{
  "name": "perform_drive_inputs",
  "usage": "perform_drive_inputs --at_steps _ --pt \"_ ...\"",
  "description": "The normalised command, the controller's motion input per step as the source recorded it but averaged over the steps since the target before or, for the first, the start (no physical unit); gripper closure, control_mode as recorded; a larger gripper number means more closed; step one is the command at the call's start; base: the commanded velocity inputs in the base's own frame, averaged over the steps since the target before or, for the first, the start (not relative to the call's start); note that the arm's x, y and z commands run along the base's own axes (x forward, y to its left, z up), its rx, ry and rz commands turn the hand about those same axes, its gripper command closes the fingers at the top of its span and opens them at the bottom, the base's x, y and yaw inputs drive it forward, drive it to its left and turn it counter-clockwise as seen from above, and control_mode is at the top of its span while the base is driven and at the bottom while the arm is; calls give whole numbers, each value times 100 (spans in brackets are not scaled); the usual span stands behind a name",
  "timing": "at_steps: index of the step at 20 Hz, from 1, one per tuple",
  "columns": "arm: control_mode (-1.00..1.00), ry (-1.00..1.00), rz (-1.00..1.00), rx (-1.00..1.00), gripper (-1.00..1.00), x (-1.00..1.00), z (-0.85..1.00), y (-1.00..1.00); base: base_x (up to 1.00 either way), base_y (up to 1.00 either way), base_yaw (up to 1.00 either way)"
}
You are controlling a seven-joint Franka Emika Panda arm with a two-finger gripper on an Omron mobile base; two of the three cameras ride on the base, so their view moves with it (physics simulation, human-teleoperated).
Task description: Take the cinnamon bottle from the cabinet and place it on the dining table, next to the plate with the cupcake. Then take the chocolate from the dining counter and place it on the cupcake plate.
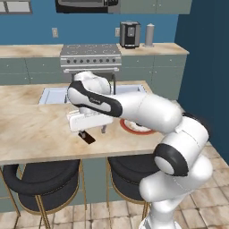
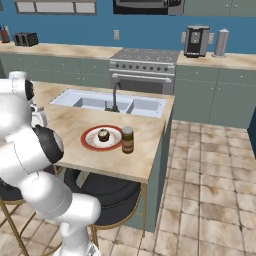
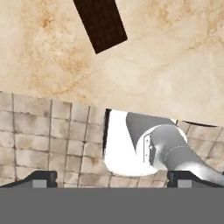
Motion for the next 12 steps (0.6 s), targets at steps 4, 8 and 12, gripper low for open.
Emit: perform_drive_inputs --at_steps 4,8,12 --pt "-100 -15 -13 -3 -100 46 -34 1 0 0 0" --pt "-100 -9 -4 0 -100 44 -37 1 0 0 0" --pt "-100 -7 0 0 -100 44 -34 15 0 0 0"
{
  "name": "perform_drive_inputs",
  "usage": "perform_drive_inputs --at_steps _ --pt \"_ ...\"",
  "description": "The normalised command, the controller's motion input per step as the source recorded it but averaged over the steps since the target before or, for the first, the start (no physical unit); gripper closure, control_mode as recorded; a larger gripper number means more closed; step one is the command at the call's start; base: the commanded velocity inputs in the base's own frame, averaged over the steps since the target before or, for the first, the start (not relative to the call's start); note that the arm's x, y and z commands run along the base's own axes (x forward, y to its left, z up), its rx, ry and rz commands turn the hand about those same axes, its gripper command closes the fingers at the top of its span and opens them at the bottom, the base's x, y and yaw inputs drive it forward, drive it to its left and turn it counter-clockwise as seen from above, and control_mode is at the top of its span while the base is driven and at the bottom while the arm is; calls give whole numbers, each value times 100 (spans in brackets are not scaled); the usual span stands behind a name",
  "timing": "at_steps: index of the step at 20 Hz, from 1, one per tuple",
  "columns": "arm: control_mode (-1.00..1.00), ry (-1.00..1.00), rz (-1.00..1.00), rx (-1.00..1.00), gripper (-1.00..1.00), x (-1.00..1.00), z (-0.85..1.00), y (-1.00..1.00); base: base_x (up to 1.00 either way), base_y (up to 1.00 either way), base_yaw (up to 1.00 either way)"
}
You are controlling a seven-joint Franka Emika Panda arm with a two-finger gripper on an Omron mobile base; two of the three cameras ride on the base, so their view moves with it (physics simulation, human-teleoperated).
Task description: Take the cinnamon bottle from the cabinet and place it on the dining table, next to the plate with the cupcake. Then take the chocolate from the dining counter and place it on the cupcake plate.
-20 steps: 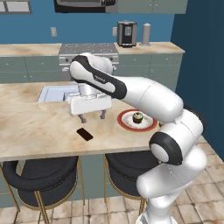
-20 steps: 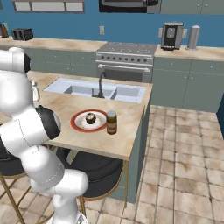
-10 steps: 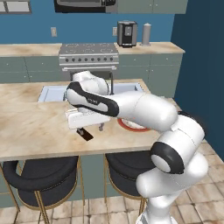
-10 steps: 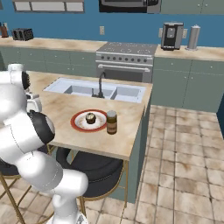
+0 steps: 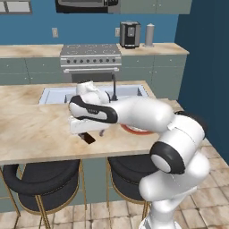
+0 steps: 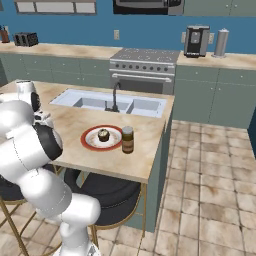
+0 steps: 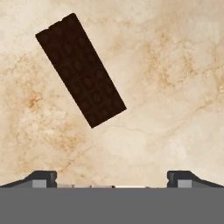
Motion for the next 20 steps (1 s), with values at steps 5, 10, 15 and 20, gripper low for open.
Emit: perform_drive_inputs --at_steps 5,10,15,20 --pt "-100 -5 0 0 -100 44 -28 16 0 0 0" --pt "-100 -4 0 0 -100 31 -27 2 0 0 0" --pt "-100 -6 1 0 -100 16 -22 0 0 0 0" --pt "-100 -5 5 0 -100 1 -33 0 0 0 0"
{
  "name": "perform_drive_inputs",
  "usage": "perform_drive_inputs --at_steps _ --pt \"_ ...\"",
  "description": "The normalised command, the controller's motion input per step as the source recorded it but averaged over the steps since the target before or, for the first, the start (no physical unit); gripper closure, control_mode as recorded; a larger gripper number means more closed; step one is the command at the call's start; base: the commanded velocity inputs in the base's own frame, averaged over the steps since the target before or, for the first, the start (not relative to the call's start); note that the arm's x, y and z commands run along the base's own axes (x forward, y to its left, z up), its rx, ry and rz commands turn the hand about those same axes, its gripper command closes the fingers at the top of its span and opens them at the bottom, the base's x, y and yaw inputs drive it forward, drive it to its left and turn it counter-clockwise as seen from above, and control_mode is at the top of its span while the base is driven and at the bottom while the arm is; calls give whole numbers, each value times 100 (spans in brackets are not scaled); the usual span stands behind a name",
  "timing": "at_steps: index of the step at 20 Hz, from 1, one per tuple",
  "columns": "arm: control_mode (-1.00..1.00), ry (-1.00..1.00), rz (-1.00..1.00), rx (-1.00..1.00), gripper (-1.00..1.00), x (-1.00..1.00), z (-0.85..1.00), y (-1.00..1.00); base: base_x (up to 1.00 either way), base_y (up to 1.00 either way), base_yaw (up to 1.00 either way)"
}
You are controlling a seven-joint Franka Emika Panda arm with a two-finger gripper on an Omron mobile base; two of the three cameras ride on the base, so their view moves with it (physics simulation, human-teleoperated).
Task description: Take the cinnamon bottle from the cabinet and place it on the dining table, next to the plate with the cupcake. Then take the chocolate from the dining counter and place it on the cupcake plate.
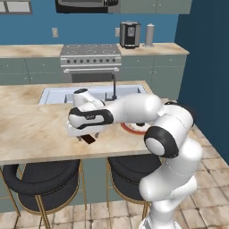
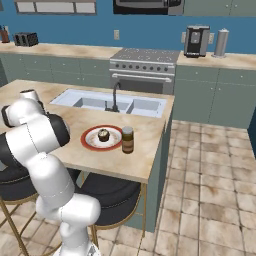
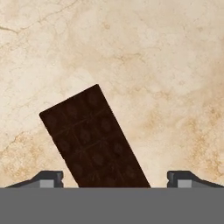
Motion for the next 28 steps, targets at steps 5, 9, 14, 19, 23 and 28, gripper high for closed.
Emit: perform_drive_inputs --at_steps 5,9,14,19,23,28 --pt "-100 -4 6 0 -100 2 -32 0 0 0 0" --pt "-100 0 5 0 100 0 -38 0 0 0 0" --pt "-100 0 2 0 100 0 -37 0 0 0 0" --pt "-100 1 3 0 100 0 -1 -12 0 0 0" --pt "-100 11 6 0 100 -4 64 -52 0 0 0" --pt "-100 8 4 0 100 -1 44 -95 0 0 0"
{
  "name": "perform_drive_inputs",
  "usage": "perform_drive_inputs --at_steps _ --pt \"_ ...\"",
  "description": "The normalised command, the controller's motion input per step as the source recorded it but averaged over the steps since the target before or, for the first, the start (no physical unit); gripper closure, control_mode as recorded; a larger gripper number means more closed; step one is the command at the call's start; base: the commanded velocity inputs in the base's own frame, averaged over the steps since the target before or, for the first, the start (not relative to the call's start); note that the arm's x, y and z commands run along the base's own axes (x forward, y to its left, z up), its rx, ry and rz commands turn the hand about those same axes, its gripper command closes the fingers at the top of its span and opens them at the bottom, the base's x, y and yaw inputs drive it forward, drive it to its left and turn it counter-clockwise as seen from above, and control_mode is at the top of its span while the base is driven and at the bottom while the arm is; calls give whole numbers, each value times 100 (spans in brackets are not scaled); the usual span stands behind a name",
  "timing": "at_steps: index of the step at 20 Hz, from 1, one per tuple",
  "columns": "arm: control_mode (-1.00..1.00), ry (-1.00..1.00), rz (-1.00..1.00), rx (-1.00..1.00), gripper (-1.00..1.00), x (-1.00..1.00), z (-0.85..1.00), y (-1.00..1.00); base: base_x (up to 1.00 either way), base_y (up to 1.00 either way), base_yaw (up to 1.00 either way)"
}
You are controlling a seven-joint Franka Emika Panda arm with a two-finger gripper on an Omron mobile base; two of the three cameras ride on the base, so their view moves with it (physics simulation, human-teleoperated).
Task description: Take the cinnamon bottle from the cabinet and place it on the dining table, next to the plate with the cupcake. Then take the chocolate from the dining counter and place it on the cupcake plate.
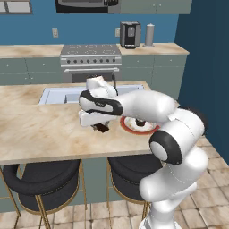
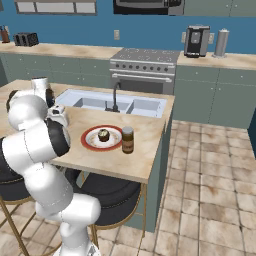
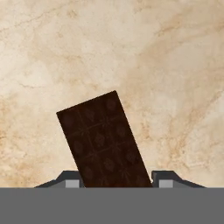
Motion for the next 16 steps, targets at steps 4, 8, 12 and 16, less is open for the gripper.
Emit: perform_drive_inputs --at_steps 4,8,12,16 --pt "-100 7 0 0 100 0 18 -100 0 0 0" --pt "-100 10 0 0 100 3 1 -99 0 0 0" --pt "-100 12 0 0 100 21 0 -77 0 0 0" --pt "-100 1 0 0 100 40 0 -43 0 0 0"
